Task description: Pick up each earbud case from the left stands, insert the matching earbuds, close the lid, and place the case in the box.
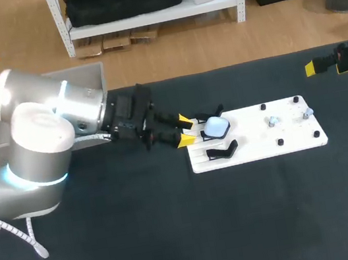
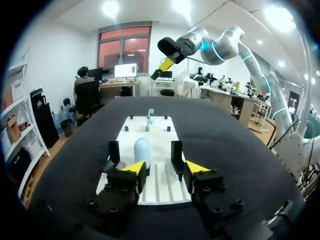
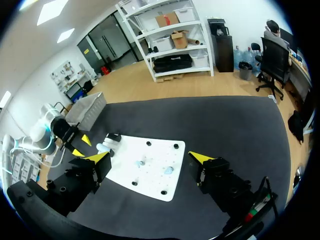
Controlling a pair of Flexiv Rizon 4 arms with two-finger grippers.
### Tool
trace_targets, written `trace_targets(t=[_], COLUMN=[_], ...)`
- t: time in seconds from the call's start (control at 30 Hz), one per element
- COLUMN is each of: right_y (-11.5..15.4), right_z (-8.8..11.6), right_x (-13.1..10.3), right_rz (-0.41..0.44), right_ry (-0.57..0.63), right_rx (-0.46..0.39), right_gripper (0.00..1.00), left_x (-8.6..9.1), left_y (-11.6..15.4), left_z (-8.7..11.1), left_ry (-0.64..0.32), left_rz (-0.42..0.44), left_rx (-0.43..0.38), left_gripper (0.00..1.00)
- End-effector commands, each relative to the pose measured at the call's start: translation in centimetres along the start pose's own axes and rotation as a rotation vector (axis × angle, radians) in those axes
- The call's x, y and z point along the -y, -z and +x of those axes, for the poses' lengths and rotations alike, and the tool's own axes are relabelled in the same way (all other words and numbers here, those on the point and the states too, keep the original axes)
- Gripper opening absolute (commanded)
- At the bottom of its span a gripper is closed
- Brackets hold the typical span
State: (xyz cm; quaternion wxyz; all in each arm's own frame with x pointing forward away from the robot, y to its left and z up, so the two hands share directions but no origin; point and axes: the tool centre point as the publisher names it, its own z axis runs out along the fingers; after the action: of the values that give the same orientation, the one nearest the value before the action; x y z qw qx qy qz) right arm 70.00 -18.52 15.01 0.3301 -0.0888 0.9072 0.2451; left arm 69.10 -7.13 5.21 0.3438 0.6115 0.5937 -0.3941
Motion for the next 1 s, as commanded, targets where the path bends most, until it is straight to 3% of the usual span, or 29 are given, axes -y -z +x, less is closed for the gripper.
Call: trace_targets(t=[0.03,0.27,0.6,1.0], right_y=[0.0,0.0,0.0,0.0], right_z=[0.0,0.0,0.0,0.0], right_x=[0.1,0.1,0.1,0.1], right_rz=[-0.002,-0.002,-0.002,-0.002], right_ry=[0.001,0.001,0.001,0.001], right_rx=[-0.001,-0.001,-0.001,-0.001], right_gripper=[1.00,1.00,1.00,1.00], left_x=[-1.1,-2.2,-2.7,-3.4], left_y=[-1.1,-1.8,-2.8,-3.4], left_z=[0.2,0.4,0.7,1.0], left_ry=[-0.010,-0.009,0.032,0.046], left_rz=[-0.015,-0.032,-0.006,-0.008], left_rx=[-0.007,-0.013,-0.016,-0.023], left_gripper=[0.48,0.56,0.47,0.50])
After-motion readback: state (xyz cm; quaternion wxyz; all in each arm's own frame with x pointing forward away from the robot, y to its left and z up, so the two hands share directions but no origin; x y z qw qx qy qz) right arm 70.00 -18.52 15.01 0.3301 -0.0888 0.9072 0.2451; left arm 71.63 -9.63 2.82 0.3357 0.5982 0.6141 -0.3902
